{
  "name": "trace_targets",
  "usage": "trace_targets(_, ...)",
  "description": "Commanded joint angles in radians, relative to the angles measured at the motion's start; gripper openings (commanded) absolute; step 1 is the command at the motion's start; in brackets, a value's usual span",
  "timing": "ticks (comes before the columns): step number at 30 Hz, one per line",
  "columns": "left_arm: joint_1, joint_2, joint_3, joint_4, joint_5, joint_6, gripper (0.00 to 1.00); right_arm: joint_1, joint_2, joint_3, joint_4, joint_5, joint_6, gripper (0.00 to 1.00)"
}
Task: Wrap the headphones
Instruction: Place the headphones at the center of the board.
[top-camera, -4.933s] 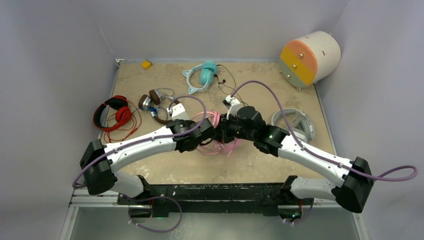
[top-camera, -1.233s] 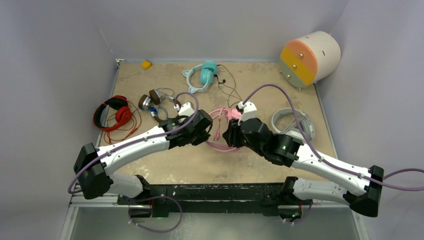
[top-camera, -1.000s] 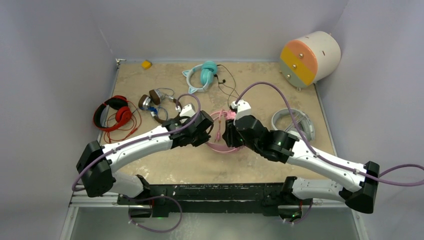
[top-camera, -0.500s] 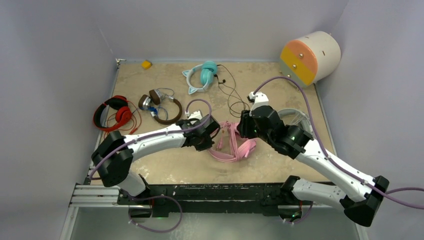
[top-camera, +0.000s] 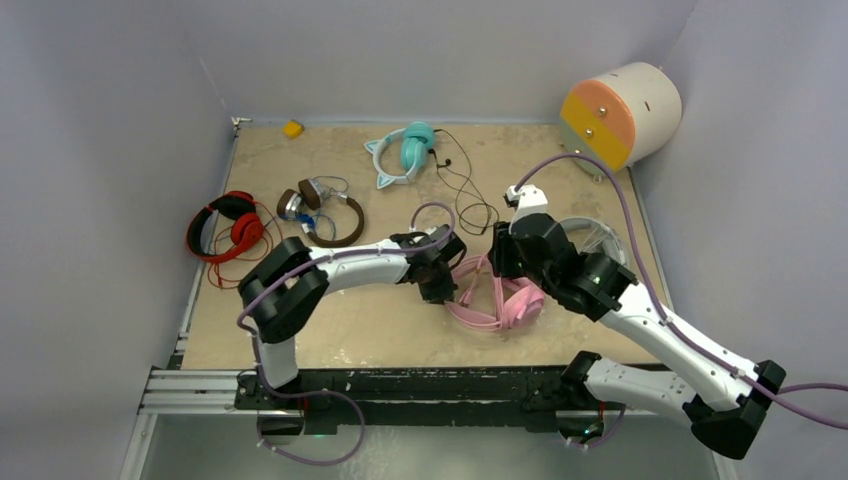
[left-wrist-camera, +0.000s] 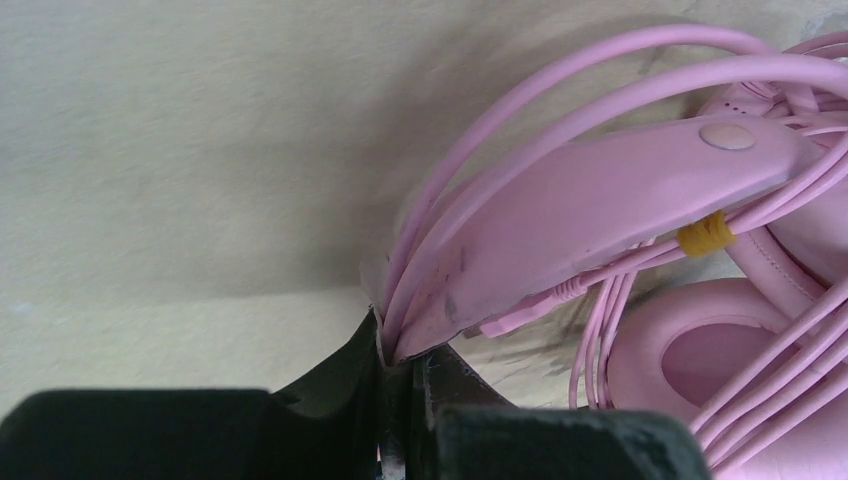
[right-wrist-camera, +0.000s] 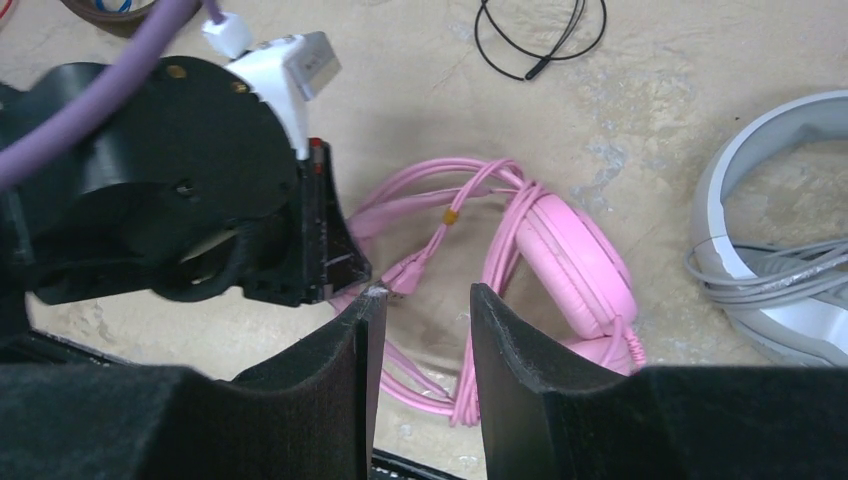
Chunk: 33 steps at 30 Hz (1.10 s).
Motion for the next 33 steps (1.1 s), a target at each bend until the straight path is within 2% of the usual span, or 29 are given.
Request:
trace_targets(1,-0.013,0.054,0.112,0.169,0.118,-0.017,0.00,-0.005,-0.022,0.038,-0.014,0.037,-0.023,0.40)
trace_targets(8,-0.054,0.203,0.269,0.232,0.177,-0.033,0.14,-0.007,-0.051,0.050,-0.027,0.068,-0.031,0.40)
trace_targets(10,-0.056,0.222,0.283,0.259,0.194,-0.052,0.23,-0.007,-0.056,0.055,-0.037,0.079,-0.033,0.40)
trace_targets(13,-0.056,0.222,0.285,0.284,0.200,-0.066,0.44,-0.007,-0.064,0.059,-0.045,0.090,-0.043,0.40)
trace_targets(17,-0.054,0.169,0.282,0.204,0.118,-0.042,0.68,-0.007,-0.077,0.057,-0.054,0.096,-0.053,0.40)
trace_targets(19,-0.053,0.115,0.262,0.168,0.068,-0.016,0.75,-0.007,-0.089,0.052,-0.050,0.086,-0.060,0.41)
trace_targets(22,-0.051,0.033,0.212,0.144,0.013,0.012,0.79,-0.007,-0.123,0.034,-0.032,0.053,-0.078,0.42)
trace_targets(33,-0.053,-0.395,-0.060,0.144,-0.297,0.172,0.80,-0.007,-0.253,-0.063,0.012,-0.015,-0.060,0.45)
